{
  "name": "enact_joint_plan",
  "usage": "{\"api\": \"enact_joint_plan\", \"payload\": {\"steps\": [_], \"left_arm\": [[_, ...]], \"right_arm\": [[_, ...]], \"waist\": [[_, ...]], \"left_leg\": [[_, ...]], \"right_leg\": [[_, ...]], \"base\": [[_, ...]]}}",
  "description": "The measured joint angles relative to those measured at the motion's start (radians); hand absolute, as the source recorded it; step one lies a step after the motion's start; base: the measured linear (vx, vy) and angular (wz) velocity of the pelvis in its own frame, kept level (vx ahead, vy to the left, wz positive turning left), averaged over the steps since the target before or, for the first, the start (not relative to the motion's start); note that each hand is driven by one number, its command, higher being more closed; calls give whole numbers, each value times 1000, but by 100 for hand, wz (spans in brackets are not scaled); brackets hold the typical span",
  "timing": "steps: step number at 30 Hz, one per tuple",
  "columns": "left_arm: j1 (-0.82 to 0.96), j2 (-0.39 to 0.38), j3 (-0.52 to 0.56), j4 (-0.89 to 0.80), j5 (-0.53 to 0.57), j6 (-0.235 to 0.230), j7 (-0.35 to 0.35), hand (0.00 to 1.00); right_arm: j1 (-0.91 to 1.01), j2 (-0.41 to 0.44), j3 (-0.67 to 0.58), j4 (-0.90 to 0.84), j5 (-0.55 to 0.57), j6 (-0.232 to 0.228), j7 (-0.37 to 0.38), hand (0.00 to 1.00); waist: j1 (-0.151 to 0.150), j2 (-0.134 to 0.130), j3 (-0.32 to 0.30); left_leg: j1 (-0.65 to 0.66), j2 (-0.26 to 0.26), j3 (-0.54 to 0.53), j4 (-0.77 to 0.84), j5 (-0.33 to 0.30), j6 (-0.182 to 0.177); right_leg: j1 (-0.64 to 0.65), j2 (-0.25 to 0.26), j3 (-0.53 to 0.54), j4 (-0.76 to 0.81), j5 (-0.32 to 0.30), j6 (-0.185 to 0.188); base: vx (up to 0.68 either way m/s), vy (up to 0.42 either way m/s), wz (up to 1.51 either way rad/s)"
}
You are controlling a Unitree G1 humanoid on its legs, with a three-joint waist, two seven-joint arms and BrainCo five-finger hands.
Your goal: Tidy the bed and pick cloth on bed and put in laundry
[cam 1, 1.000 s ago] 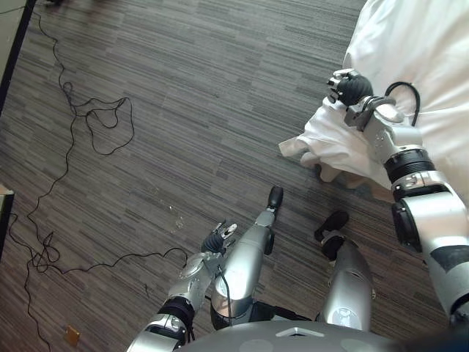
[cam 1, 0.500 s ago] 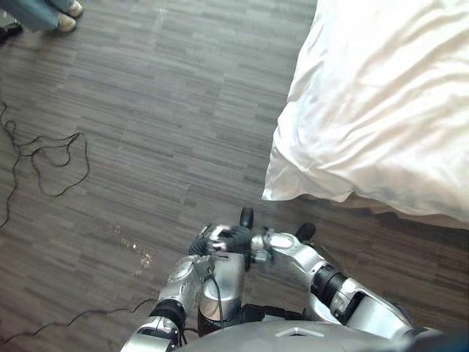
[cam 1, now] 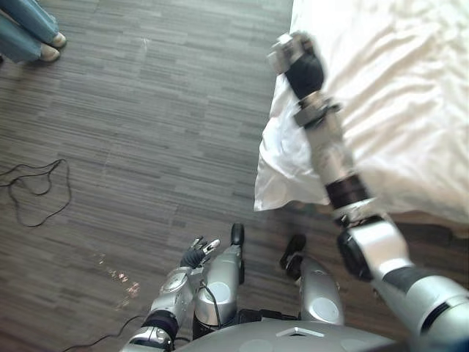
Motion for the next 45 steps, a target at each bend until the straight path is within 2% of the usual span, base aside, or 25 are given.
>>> {"api": "enact_joint_plan", "payload": {"steps": [1, 3, 5, 8, 10, 12, 14, 15, 16, 18, 20, 21, 22, 24, 26, 27, 30, 33, 35, 36, 39, 41, 43, 44, 45], "left_arm": [[-24, -17, -1, 28, 2, -1, 0, 0], [-53, -35, -9, 59, 7, -10, 4, 0], [-79, -46, -21, 97, 6, -25, 10, 0], [-107, -67, -38, 103, 5, -50, 13, 0], [-125, -71, -37, 103, 5, -62, 13, 0], [-125, -68, -24, 102, 3, -67, 12, 0], [-102, -58, 15, 91, -5, -66, 12, 0], [-83, -45, 40, 74, -5, -63, 12, 0], [-77, -39, 48, 67, -5, -62, 13, 0], [-67, -32, 69, 38, -4, -45, 13, 0], [-66, -38, 76, 17, -2, -38, 13, 0], [-56, -41, 88, 2, -2, -37, 15, 0], [-41, -40, 104, -3, -1, -31, 25, 0], [-32, -41, 119, -4, 10, -17, 31, 0], [-30, -42, 124, -4, 19, -15, 34, 0], [-30, -42, 127, 1, 24, -9, 44, 0], [-2, -41, 130, 40, 68, 28, 53, 0], [64, -42, 144, 84, 154, 71, 55, 0], [92, -44, 159, 94, 245, 71, 51, 0], [110, -41, 164, 96, 317, 67, 49, 0], [127, -26, 182, 96, 379, 54, 48, 0], [136, -24, 217, 96, 389, 57, 41, 0], [164, -28, 244, 99, 389, 63, 19, 0], [166, -32, 244, 107, 389, 65, 9, 0], [165, -44, 243, 124, 388, 66, -5, 0]], "right_arm": [[-4, -62, -16, 97, 14, 7, -18, 100], [24, -125, -36, 210, 34, 9, -51, 100], [62, -132, -49, 162, 68, -14, -18, 100], [79, -121, -63, 142, 80, -20, -18, 100], [130, -120, -86, 82, 100, -28, -18, 100], [208, -107, -113, -3, 114, -35, -11, 100], [355, -76, -135, -121, 138, -42, 17, 100], [476, -38, -160, -182, 140, -59, 53, 100], [524, -23, -168, -201, 140, -62, 66, 100], [728, 16, -250, -143, 137, -56, 65, 100], [857, 19, -303, -47, 136, -43, 50, 100], [947, 20, -322, -3, 136, -36, 46, 0], [1022, 28, -334, 24, 115, -36, 47, 0], [1106, 33, -346, 42, 72, -36, 58, 0], [1154, 44, -358, 77, 29, -33, 70, 0], [1160, 57, -365, 107, -13, -13, 78, 0], [1172, 103, -368, 202, -163, 28, 99, 0], [1176, 137, -365, 247, -274, 31, 86, 0], [1176, 138, -356, 255, -300, 36, 76, 0], [1175, 138, -352, 255, -306, 37, 75, 0], [1171, 125, -323, 261, -343, 40, 75, 0], [1163, 102, -296, 278, -349, 51, 89, 0], [1129, 53, -254, 325, -362, 74, 118, 0], [1128, 42, -247, 326, -365, 72, 119, 0], [1133, 25, -247, 333, -366, 65, 116, 0]], "waist": [[0, 29, 6], [-1, 61, 21], [-9, 83, 32], [-35, 93, 26], [-39, 90, 26], [-61, 86, 28], [-90, 62, 28], [-117, 31, 27], [-127, 18, 28], [-143, -17, 20], [-149, -20, 23], [-162, -22, 24], [-186, -25, 25], [-210, -31, 23], [-223, -37, 14], [-225, -41, -8], [-220, -46, -83], [-220, -37, -170], [-213, -31, -202], [-191, -26, -218], [-177, -25, -231], [-167, -30, -233], [-157, -22, -237], [-156, -8, -243], [-157, 19, -260]], "left_leg": [[-33, -1, 10, 4, 5, 7], [-61, 0, 30, 6, 10, 15], [-75, 4, 50, 8, 10, 15], [-84, 7, 62, 17, 3, 20], [-92, 10, 80, 27, -7, 24], [-99, 9, 85, 45, -19, 28], [-98, 9, 105, 71, -42, 33], [-94, 12, 115, 84, -59, 33], [-90, 14, 119, 87, -64, 34], [-73, 25, 142, 89, -87, 26], [-54, 30, 152, 88, -93, 27], [-37, 34, 162, 86, -100, 26], [-8, 39, 170, 83, -109, 19], [46, 47, 188, 72, -119, 11], [89, 52, 193, 51, -121, 8], [103, 55, 194, 38, -120, 7], [171, 65, 191, -3, -115, 0], [249, 70, 198, -46, -117, -9], [272, 72, 216, -59, -120, -14], [290, 73, 233, -60, -127, -20], [310, 69, 245, -18, -149, -25], [305, 70, 190, 75, -176, -7], [285, 72, 77, 221, -241, 9], [283, 74, 47, 247, -260, 5], [286, 79, 11, 259, -297, -7]], "right_leg": [[-40, 0, 16, 5, 9, -2], [-86, 4, 40, 14, 18, -7], [-120, 11, 71, 20, 25, -10], [-144, 19, 97, 25, 24, -11], [-154, 21, 106, 30, 22, -9], [-158, 22, 115, 32, 21, -8], [-155, 22, 131, 33, 16, 4], [-151, 28, 146, 29, 17, 7], [-147, 32, 151, 23, 18, 8], [-124, 48, 166, -9, 30, 14], [-101, 51, 169, -30, 37, 11], [-84, 56, 172, -43, 39, 10], [-55, 65, 180, -57, 45, 12], [-8, 77, 189, -74, 44, 13], [31, 89, 193, -95, 44, 13], [43, 96, 192, -107, 44, 13], [120, 114, 180, -153, 44, 13], [205, 135, 185, -218, 53, 18], [231, 146, 203, -253, 68, 19], [242, 156, 230, -274, 78, 19], [256, 173, 293, -284, 88, 16], [257, 178, 375, -277, 92, 17], [252, 196, 507, -274, 96, 32], [250, 206, 533, -276, 103, 39], [236, 226, 574, -279, 119, 51]], "base": [[-66, 8, -27], [-40, -17, -30], [-13, -42, -45], [-10, -31, -23], [-8, -12, -8], [8, 13, -10], [43, 35, -24], [66, 34, -27], [76, 32, -33], [103, 27, -33], [151, 40, -25], [185, 40, -35], [157, 24, -34], [124, 13, -34], [101, -2, -19], [90, -11, -6], [79, -7, 7], [110, 12, -5], [94, 26, -32], [68, 21, -57], [28, -2, -62], [18, -39, -116], [-21, -10, -168], [-19, 59, -160], [-14, 115, -113]]}}
